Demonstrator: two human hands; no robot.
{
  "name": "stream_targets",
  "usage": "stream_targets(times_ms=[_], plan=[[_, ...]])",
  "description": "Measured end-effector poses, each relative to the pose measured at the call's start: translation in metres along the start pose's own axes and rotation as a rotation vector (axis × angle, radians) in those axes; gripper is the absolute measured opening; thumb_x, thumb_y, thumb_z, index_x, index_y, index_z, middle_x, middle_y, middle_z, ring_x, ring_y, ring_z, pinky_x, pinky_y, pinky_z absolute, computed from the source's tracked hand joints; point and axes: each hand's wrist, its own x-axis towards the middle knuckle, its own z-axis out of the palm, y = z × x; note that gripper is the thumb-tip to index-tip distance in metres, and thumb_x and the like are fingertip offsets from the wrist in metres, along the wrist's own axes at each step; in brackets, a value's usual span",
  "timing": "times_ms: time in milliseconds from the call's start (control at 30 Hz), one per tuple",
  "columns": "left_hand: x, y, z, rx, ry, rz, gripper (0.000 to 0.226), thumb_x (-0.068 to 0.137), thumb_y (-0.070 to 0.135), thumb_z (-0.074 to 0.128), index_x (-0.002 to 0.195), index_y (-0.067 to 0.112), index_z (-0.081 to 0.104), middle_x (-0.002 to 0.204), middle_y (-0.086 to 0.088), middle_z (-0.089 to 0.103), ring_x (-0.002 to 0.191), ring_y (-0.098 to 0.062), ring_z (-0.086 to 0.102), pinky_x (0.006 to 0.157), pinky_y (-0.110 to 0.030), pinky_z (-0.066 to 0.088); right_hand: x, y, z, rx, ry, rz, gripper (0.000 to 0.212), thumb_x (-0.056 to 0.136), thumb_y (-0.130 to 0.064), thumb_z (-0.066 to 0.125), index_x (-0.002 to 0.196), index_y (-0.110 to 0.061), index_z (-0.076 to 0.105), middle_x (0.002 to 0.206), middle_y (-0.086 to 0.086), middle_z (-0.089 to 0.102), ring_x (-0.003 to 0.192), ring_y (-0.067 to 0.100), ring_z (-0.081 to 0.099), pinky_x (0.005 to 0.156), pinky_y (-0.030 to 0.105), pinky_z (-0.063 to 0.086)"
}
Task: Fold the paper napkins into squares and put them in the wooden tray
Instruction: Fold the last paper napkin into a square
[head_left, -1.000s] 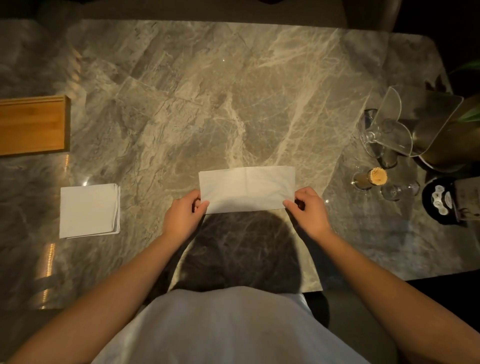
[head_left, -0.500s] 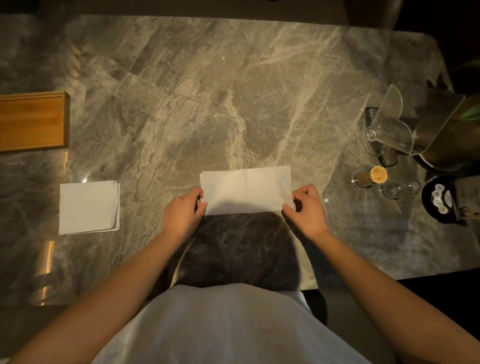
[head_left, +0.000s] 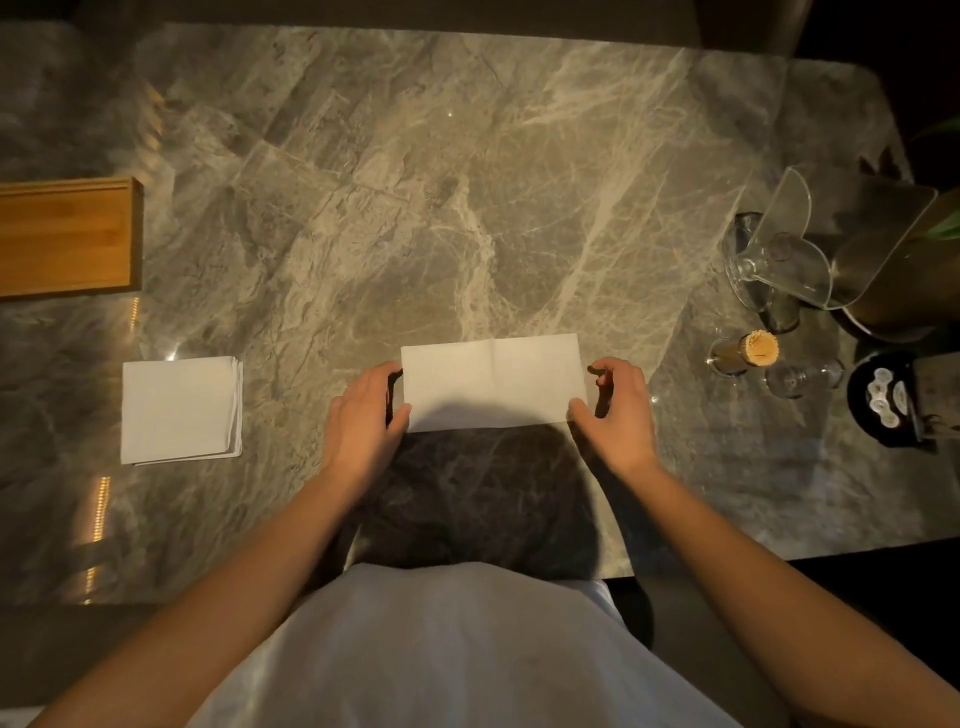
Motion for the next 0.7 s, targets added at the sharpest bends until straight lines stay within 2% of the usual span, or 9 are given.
stream_targets(times_ms=[33,100,200,300,467,567,700], plan=[[-0.001,0.002,0.0,0.056,0.044,0.043,0.047,0.083,0.029,0.06,0.127,0.023,0.044,0.111,-0.004,0.055,0.102,-0.024,0.051,0.085,-0.041,0.042,0.0,-0.001,-0.001,-0.034,0.021,-0.037,0.05,0.078,-0.022,0.069,0.125,-0.016,0.051,0.12,0.006,0.048,0.107,0.017,0.046,0.089,0.032,0.045],[-0.002,0.01,0.003,0.167,0.085,0.152,0.049,0.079,0.031,0.065,0.125,0.025,0.048,0.121,-0.008,0.05,0.109,-0.028,0.046,0.09,-0.045,0.036,0.0,-0.004,-0.002,-0.182,-0.002,-0.152,0.049,0.082,-0.026,0.067,0.129,-0.021,0.052,0.126,0.009,0.045,0.115,0.025,0.042,0.096,0.039,0.041],[-0.001,0.03,0.012,0.284,0.043,0.278,0.059,0.072,0.031,0.073,0.126,0.024,0.053,0.132,-0.014,0.049,0.118,-0.033,0.046,0.093,-0.048,0.034,0.002,-0.014,0.006,-0.381,-0.126,-0.316,0.051,0.085,-0.03,0.068,0.133,-0.03,0.051,0.142,0.011,0.039,0.128,0.03,0.034,0.104,0.045,0.031],[-0.002,0.038,0.019,0.31,-0.012,0.291,0.054,0.074,0.028,0.074,0.125,0.024,0.056,0.136,-0.014,0.048,0.121,-0.032,0.046,0.097,-0.048,0.034,0.001,-0.017,0.016,-0.5,-0.212,-0.466,0.051,0.086,-0.026,0.067,0.133,-0.033,0.051,0.15,0.013,0.035,0.136,0.033,0.03,0.11,0.048,0.024],[-0.006,0.025,0.017,0.288,-0.055,0.243,0.058,0.075,0.027,0.074,0.129,0.025,0.053,0.137,-0.015,0.047,0.121,-0.034,0.047,0.096,-0.048,0.033,0.002,-0.011,0.008,-0.463,-0.214,-0.368,0.049,0.086,-0.021,0.067,0.128,-0.04,0.053,0.15,0.009,0.036,0.137,0.033,0.028,0.11,0.049,0.022],[-0.006,0.011,0.01,0.305,-0.06,0.237,0.059,0.078,0.031,0.072,0.132,0.025,0.05,0.139,-0.016,0.045,0.123,-0.035,0.043,0.097,-0.049,0.031,0.007,0.001,-0.009,-0.495,-0.235,-0.37,0.045,0.085,-0.025,0.067,0.128,-0.037,0.058,0.151,0.012,0.035,0.136,0.038,0.029,0.111,0.053,0.023],[-0.009,-0.006,0.002,0.32,-0.036,0.212,0.057,0.08,0.035,0.068,0.133,0.025,0.047,0.138,-0.014,0.043,0.125,-0.034,0.038,0.099,-0.05,0.028,0.008,0.011,-0.023,-0.541,-0.233,-0.335,0.049,0.085,-0.033,0.067,0.133,-0.036,0.054,0.154,0.012,0.029,0.139,0.037,0.023,0.113,0.053,0.02]])
